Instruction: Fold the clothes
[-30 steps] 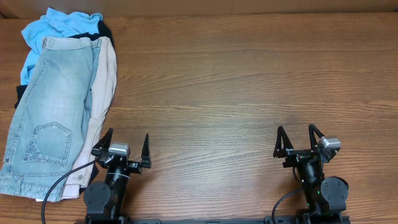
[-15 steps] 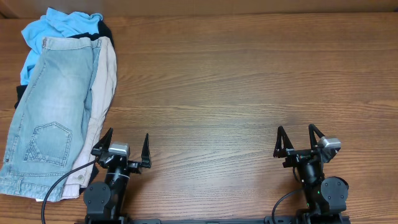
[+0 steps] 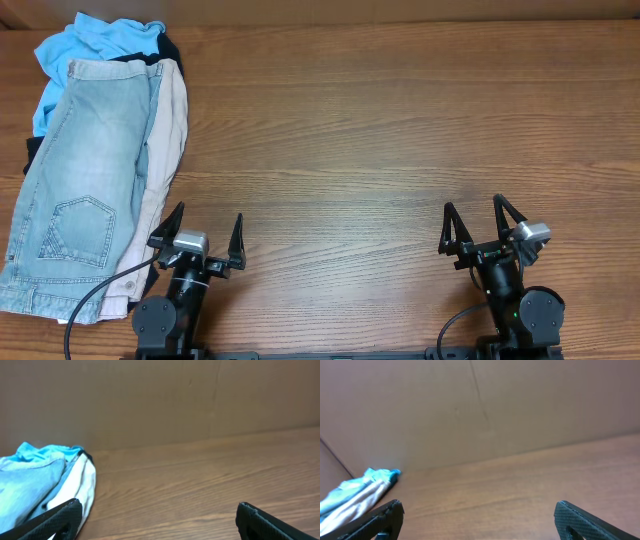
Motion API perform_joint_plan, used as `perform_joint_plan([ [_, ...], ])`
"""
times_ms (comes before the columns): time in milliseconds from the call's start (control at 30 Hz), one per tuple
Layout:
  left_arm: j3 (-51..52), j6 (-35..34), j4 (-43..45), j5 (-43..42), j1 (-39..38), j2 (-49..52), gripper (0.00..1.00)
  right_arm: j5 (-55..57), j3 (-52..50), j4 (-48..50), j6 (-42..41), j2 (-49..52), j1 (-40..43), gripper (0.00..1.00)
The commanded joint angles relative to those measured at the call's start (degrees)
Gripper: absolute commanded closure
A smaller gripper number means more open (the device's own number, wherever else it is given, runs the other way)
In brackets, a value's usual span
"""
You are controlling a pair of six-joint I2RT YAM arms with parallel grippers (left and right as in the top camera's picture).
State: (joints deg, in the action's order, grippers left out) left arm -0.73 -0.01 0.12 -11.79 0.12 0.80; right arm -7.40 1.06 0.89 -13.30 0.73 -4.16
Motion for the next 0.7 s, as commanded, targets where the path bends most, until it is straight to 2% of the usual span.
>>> perform_joint_plan([
  [0,-4.37,-4.09,-1.42,-1.36,0.28,-0.15,0.00,-1.29,2.51,0.52,-0.22,-0.42,-0.28,0.00],
  [167,-17.81,-4.07,-13.40,1.29,0.28,5.44,0.00,-1.31,11.15,-1.51,-0.22,3.17,-0.28,0.00],
  [300,-32.35,-4.09,-24.74,4.55,0.28,14.91,0.00,-2.78,21.68,-7.19,0.07,11.76,-0.28,0.00],
  [433,-47.87,-3.61,-38.56,8.02,0.28,27.08,0.00,-4.17,33.64,-16.06,1.33,24.37,-0.28,0.00],
  [533,-58.01,-0.07,-48.78,9.09,0.31,36.59,0.00,-4.81,44.15,-24.74,3.72,35.78,-0.28,0.00],
  [667,-65.99,6.45,-55.17,7.63,0.28,47.32,0.00,-6.40,58.10,-35.39,3.69,50.31,-0.28,0.00],
])
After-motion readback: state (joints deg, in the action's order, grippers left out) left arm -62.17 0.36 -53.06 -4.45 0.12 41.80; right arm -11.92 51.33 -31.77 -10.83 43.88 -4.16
